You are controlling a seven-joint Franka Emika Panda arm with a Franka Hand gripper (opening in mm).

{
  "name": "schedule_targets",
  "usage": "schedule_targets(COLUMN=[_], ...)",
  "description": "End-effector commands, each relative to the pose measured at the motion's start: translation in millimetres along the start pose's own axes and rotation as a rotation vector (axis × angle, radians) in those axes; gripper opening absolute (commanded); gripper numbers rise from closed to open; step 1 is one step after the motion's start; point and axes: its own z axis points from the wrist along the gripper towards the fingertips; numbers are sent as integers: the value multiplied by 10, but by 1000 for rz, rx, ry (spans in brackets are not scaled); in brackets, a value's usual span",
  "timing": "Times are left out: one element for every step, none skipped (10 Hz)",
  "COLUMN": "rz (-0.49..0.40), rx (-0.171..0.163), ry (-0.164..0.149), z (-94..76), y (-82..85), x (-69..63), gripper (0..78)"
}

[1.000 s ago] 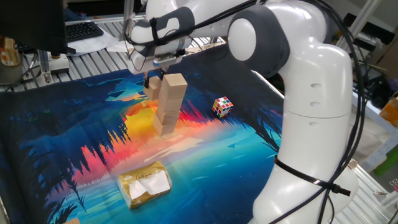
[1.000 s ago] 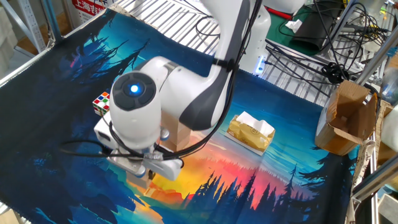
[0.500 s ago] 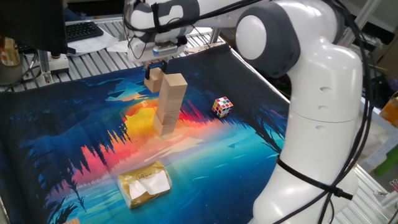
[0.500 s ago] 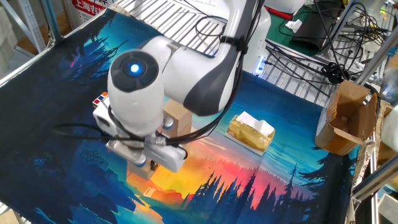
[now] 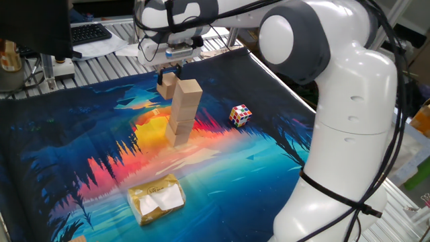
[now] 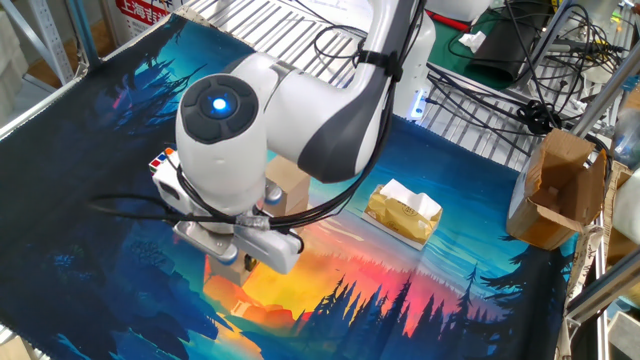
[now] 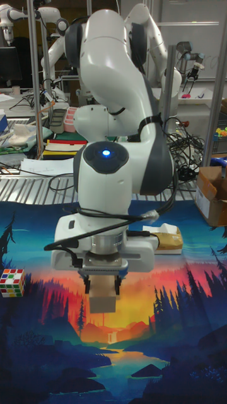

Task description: Stack the blocks in a vertical line of five

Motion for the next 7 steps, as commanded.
schedule_targets(rz=[33, 34, 44, 48, 53, 52, 52], rx=[-5, -5, -12, -12, -15, -15, -15], ry=[1, 1, -2, -4, -5, -9, -8], z=[-318, -320, -336, -355, -364, -371, -372], y=[-30, -33, -39, -42, -48, -71, -72], x=[77, 80, 104, 121, 128, 141, 140], gripper=[11, 11, 11, 11, 11, 11, 11])
